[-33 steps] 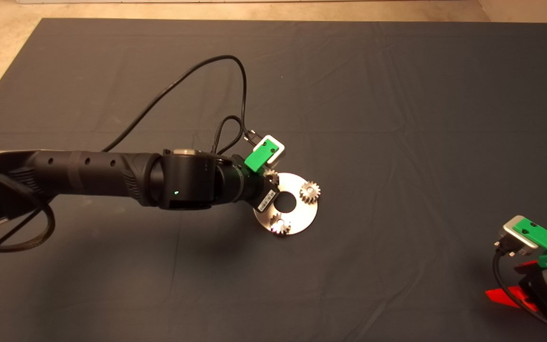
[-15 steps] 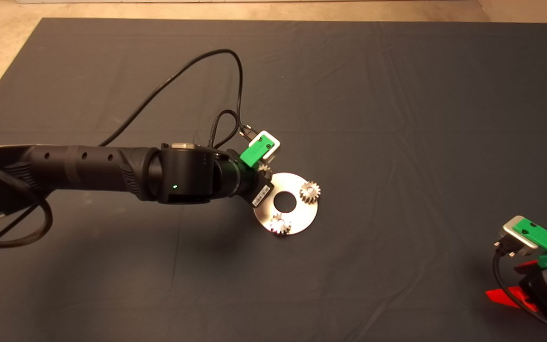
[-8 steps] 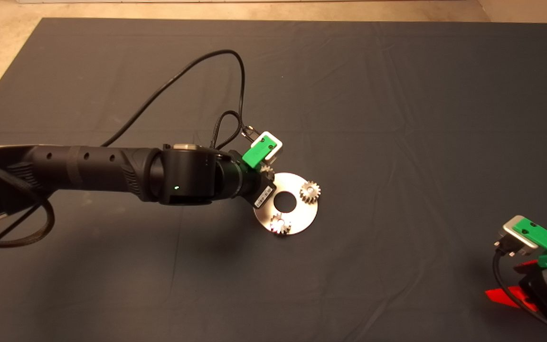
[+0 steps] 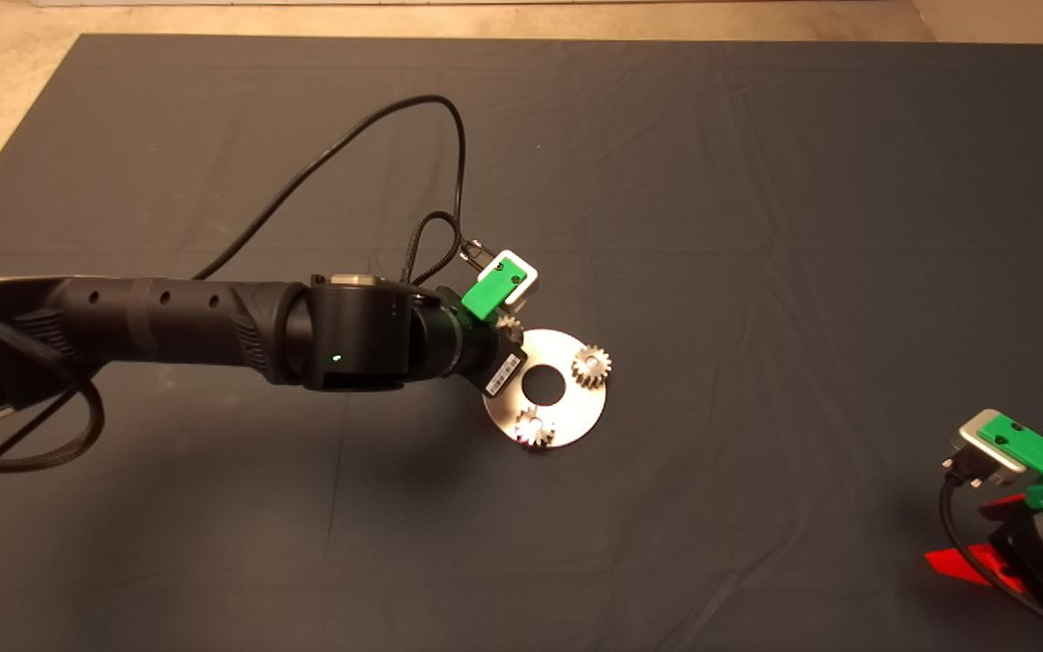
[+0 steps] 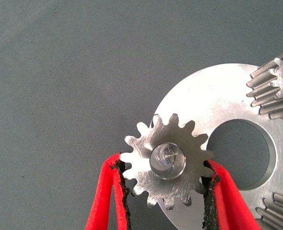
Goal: Install three planetary gears onto the carrier pins
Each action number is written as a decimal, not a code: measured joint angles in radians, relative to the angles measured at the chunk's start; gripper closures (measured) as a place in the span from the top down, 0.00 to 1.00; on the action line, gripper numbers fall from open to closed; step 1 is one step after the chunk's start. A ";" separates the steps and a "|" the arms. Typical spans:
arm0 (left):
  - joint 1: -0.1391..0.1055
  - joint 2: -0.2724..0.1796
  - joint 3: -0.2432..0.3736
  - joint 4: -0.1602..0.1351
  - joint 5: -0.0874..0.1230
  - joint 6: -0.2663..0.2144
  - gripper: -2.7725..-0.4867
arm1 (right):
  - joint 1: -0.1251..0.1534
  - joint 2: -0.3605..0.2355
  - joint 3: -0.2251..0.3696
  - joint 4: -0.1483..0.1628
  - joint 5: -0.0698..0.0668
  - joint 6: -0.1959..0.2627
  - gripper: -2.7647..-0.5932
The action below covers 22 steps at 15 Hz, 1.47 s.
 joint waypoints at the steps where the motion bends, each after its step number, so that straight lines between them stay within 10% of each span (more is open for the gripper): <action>1: 0.000 0.000 0.000 0.000 0.000 0.000 0.05 | 0.000 0.000 0.000 0.000 0.000 0.000 0.67; 22: 0.021 -0.011 0.013 0.001 -0.053 0.022 0.05 | 0.000 0.000 0.000 0.000 0.001 0.000 0.67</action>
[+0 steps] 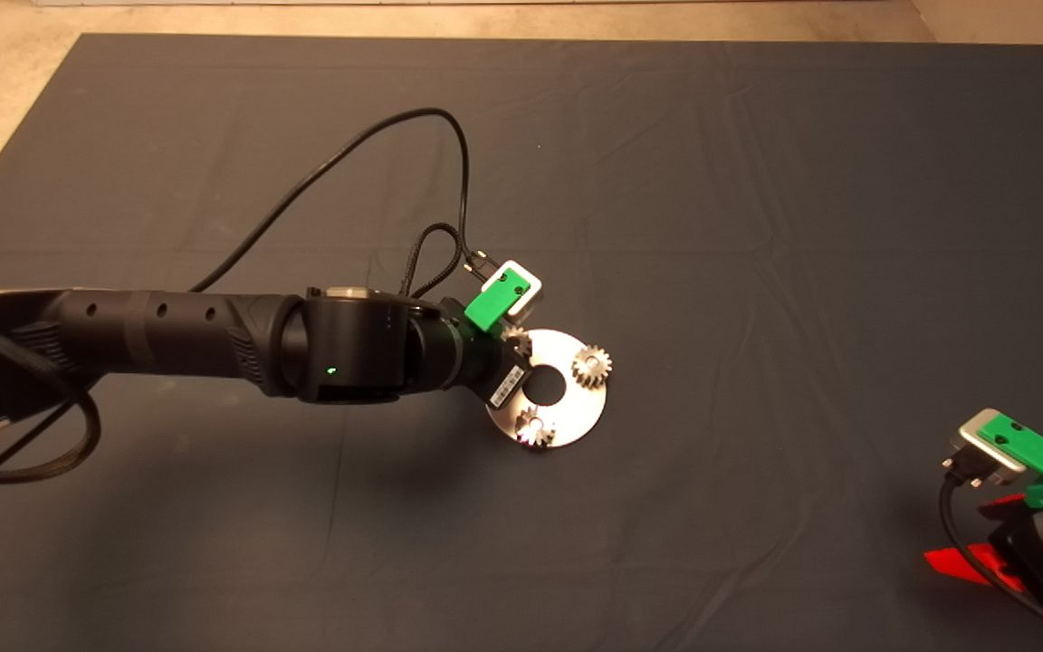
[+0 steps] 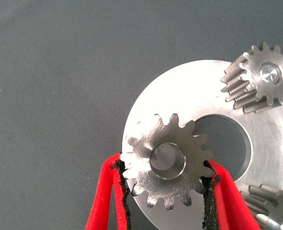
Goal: Install three planetary gears onto the carrier pins
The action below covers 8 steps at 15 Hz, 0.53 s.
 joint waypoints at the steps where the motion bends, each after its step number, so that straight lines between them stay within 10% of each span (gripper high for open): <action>1: 0.000 0.000 -0.001 0.000 0.000 0.004 0.05 | 0.000 0.000 0.000 0.000 0.000 0.000 0.67; 8: -0.003 -0.002 -0.014 0.000 -0.011 0.027 0.05 | 0.000 0.000 0.000 0.000 0.000 0.000 0.67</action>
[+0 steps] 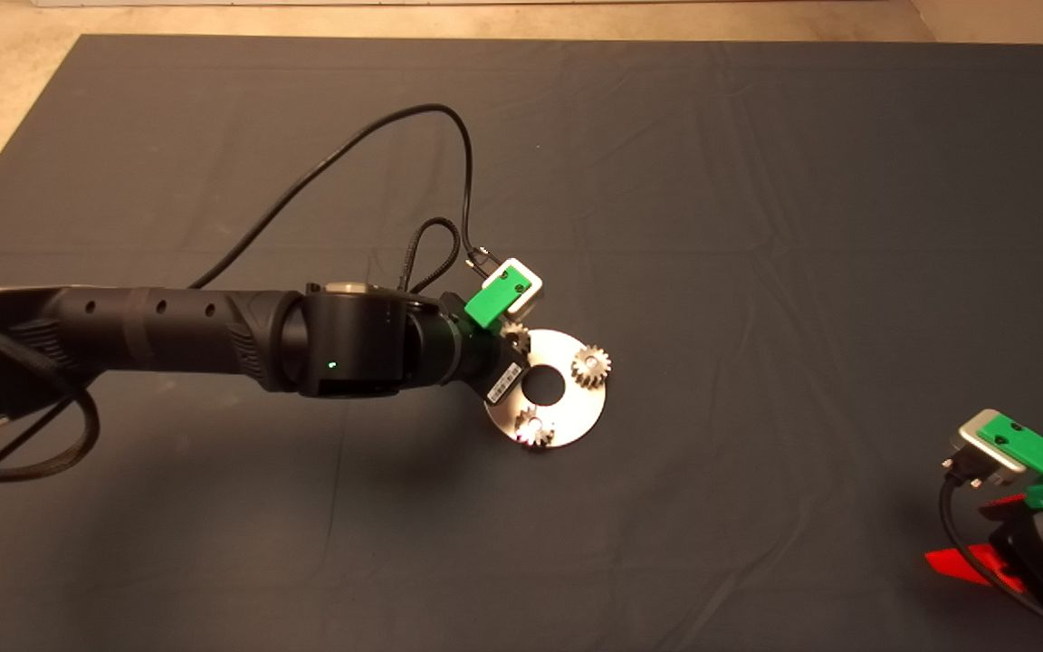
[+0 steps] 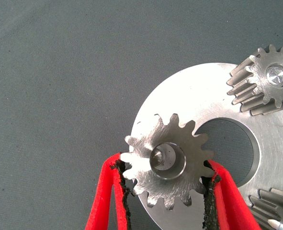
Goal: Install three planetary gears onto the carrier pins
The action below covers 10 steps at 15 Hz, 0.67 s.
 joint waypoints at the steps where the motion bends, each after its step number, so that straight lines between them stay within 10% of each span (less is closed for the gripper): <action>1: 0.000 0.000 0.000 0.000 -0.001 0.000 0.05 | 0.000 0.000 0.000 0.000 0.000 0.000 0.67; 10: 0.000 -0.040 -0.005 -0.001 -0.032 0.005 0.05 | 0.000 0.002 0.000 0.000 0.001 0.000 0.67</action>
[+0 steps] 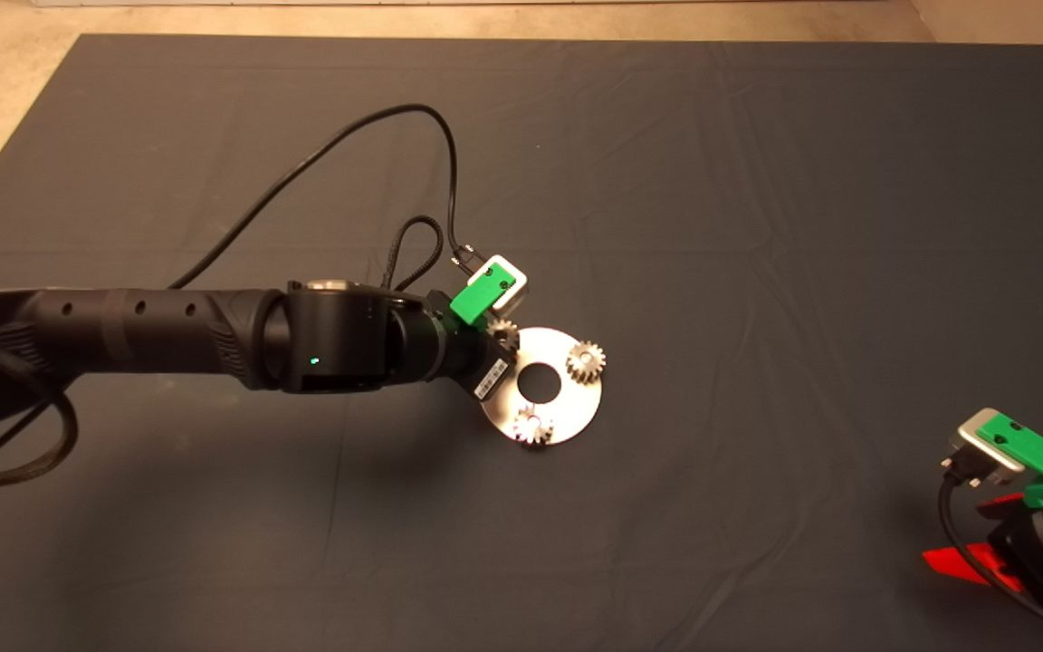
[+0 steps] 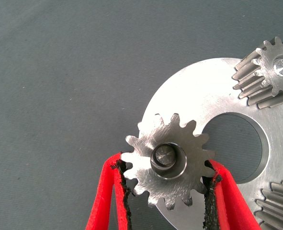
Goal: Install three planetary gears onto the carrier pins
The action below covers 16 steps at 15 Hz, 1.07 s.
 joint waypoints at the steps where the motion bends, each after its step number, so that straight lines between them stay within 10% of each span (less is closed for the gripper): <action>1: 0.000 0.000 0.000 0.000 0.001 0.000 0.05 | 0.000 0.000 0.000 0.000 0.000 0.000 0.67; 16: 0.001 0.006 0.000 -0.003 0.018 0.000 0.08 | 0.000 0.000 0.000 0.000 0.000 0.000 0.67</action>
